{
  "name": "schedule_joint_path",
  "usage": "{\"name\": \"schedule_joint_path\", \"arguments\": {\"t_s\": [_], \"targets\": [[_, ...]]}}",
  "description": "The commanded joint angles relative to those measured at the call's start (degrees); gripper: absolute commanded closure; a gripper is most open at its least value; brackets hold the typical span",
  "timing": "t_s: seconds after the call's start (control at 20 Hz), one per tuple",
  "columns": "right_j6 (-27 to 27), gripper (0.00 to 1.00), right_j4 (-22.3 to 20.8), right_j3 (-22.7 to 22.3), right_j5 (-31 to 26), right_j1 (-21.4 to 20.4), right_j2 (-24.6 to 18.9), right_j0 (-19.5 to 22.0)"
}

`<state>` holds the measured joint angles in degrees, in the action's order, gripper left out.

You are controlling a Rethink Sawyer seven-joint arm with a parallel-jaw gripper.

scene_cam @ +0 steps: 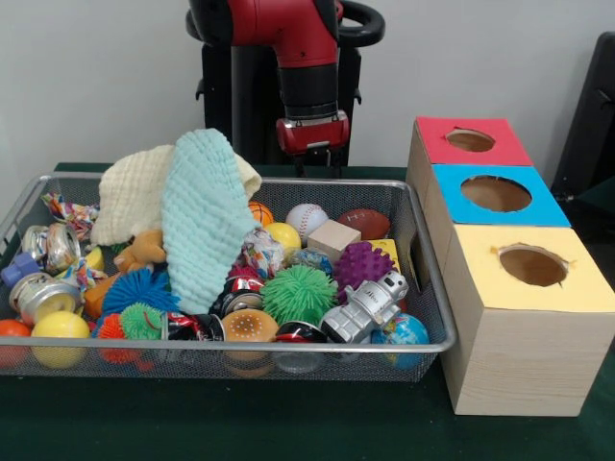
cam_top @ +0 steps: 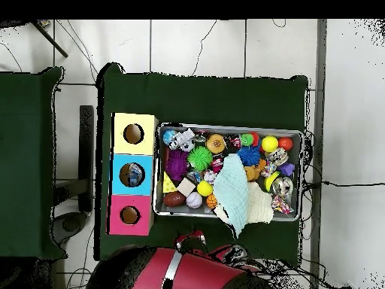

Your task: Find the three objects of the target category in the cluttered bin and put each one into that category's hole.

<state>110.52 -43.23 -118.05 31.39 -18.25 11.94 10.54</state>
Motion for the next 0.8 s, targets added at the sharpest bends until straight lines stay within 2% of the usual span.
{"name": "schedule_joint_path", "arguments": {"t_s": [0.05,0.8], "targets": [[4.37,0.0,4.22,9.45,0.3,-0.43,-2.54,-0.98],[6.14,0.0,2.59,12.73,-2.56,-0.04,-6.99,1.14]]}}
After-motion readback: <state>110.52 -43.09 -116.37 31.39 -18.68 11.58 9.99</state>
